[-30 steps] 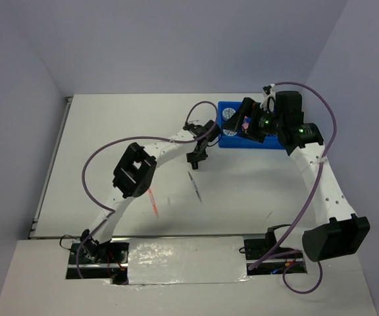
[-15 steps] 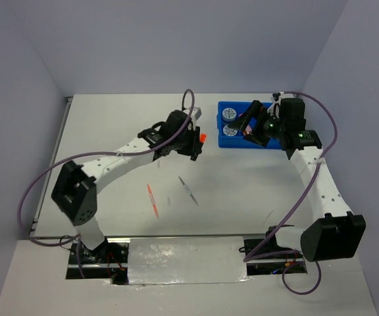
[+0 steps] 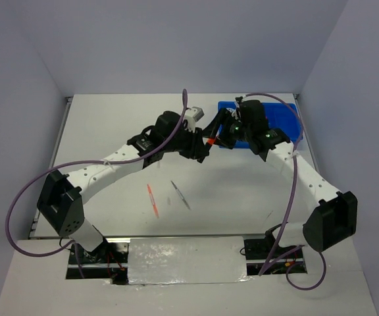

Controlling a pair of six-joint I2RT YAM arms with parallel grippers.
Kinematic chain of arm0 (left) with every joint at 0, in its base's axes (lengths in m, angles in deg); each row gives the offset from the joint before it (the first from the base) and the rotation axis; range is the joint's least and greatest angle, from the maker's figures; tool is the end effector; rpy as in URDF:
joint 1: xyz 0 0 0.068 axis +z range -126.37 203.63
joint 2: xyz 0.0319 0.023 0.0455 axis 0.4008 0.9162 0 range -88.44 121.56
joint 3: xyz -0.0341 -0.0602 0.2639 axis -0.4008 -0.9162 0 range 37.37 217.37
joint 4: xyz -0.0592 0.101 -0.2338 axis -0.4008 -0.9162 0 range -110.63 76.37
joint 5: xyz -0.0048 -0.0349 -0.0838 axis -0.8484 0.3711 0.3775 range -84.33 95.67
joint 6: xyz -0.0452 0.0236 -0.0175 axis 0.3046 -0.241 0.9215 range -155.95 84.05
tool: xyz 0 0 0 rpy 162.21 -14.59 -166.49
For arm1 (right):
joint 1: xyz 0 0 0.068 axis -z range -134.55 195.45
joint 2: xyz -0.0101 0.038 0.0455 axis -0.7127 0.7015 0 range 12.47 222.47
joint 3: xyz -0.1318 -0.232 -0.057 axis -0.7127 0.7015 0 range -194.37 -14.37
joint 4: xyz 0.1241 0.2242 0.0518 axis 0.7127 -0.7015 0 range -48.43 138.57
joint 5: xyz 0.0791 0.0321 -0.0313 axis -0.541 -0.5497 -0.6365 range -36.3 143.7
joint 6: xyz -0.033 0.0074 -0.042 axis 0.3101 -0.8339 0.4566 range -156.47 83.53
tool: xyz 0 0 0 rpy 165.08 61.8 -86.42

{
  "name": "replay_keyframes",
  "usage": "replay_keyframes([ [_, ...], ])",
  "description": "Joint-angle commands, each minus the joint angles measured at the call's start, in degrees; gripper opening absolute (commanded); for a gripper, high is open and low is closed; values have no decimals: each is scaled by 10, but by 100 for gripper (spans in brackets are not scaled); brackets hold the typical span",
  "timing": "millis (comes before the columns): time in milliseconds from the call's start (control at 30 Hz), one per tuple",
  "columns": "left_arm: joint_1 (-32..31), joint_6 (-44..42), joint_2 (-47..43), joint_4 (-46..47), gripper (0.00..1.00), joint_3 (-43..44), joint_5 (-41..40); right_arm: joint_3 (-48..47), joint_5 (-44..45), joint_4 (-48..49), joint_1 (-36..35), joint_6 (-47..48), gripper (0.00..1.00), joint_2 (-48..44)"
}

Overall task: Sort the stationery into containers
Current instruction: Pick up the pen from the center of the board, then place the pen in the storage box.

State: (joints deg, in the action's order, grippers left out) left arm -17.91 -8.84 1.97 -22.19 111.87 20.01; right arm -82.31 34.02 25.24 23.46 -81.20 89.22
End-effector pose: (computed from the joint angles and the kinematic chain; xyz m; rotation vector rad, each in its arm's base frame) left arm 0.2731 -0.2538 0.3231 0.4377 2.0878 -0.9926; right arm 0.2753 0.1242 0.3350 0.2342 2.2695 1.0195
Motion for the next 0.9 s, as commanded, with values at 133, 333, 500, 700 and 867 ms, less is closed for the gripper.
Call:
replay_keyframes([
  [133,2,-7,-49,46,0,-5,29,18,35,53,-47,-35,40,4],
  [333,10,0,-61,29,58,-7,3,-14,56,34,-45,1,0,23],
  [500,37,0,-58,-79,99,43,-65,-85,70,1,60,148,0,70],
  [700,59,-64,-71,-246,99,76,-113,-267,247,-112,169,304,0,224],
  [867,69,-101,-141,-274,99,12,-136,-403,331,-164,197,323,0,324],
])
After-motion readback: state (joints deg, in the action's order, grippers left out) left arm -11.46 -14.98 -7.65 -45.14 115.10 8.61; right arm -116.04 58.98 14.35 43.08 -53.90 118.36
